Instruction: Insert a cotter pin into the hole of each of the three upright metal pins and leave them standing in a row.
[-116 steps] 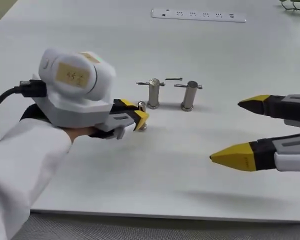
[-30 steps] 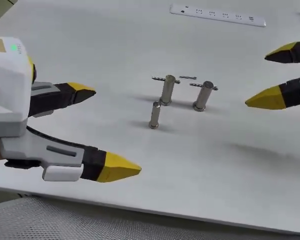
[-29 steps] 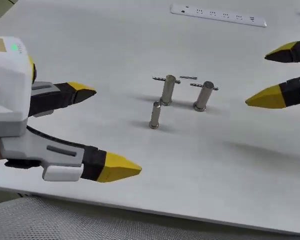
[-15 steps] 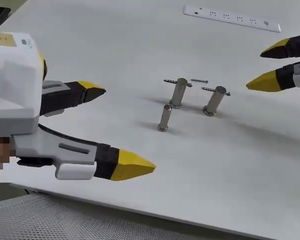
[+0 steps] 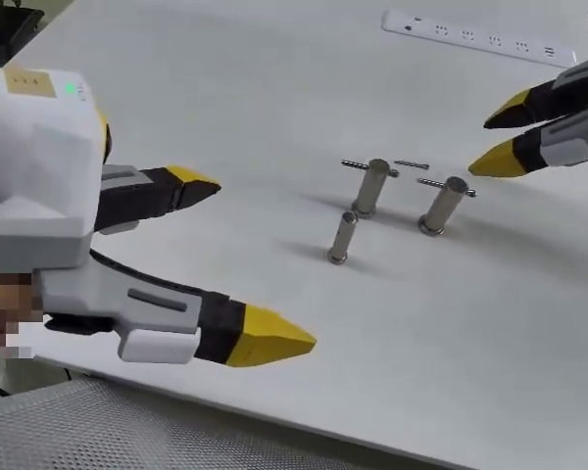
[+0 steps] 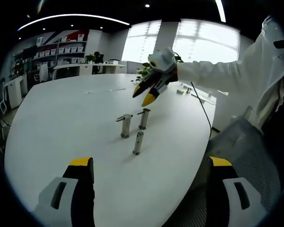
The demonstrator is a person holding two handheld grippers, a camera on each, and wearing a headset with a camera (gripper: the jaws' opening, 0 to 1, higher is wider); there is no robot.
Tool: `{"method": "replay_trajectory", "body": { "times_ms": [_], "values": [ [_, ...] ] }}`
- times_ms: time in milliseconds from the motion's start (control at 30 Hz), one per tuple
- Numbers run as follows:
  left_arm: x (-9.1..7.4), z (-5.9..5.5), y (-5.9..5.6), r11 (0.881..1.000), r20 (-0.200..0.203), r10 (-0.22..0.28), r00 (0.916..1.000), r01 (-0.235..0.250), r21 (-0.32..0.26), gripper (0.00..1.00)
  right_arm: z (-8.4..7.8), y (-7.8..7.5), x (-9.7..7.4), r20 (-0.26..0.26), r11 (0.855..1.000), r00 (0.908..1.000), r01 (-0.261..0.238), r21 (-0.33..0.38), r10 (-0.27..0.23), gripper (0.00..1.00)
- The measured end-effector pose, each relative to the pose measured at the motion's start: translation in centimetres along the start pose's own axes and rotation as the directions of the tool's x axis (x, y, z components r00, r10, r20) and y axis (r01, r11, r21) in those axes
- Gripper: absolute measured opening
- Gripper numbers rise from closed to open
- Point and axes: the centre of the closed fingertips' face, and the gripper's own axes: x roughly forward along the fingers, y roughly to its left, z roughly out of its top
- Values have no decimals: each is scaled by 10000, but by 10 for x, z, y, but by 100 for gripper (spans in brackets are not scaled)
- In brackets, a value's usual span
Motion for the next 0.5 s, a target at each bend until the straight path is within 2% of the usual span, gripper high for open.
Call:
{"method": "replay_trajectory", "body": {
  "times_ms": [167,233,367,500],
  "values": [
    [1,3,0,9999,129,30,9999,-28,-135,99,0,-8,14,-203,9999,9997,-104,-66,103,27],
    [2,3,0,9998,136,11,9999,-8,-190,99,2,-2,19,-305,9997,9993,-200,-151,195,25],
    [4,1,-1,9996,91,-32,10000,34,-272,98,-1,-2,37,-533,9985,9977,-428,-333,410,22],
    [6,4,-2,9997,278,-53,9996,59,-228,94,4,-3,49,-632,9963,9969,-504,-694,460,13]
  ]
}}
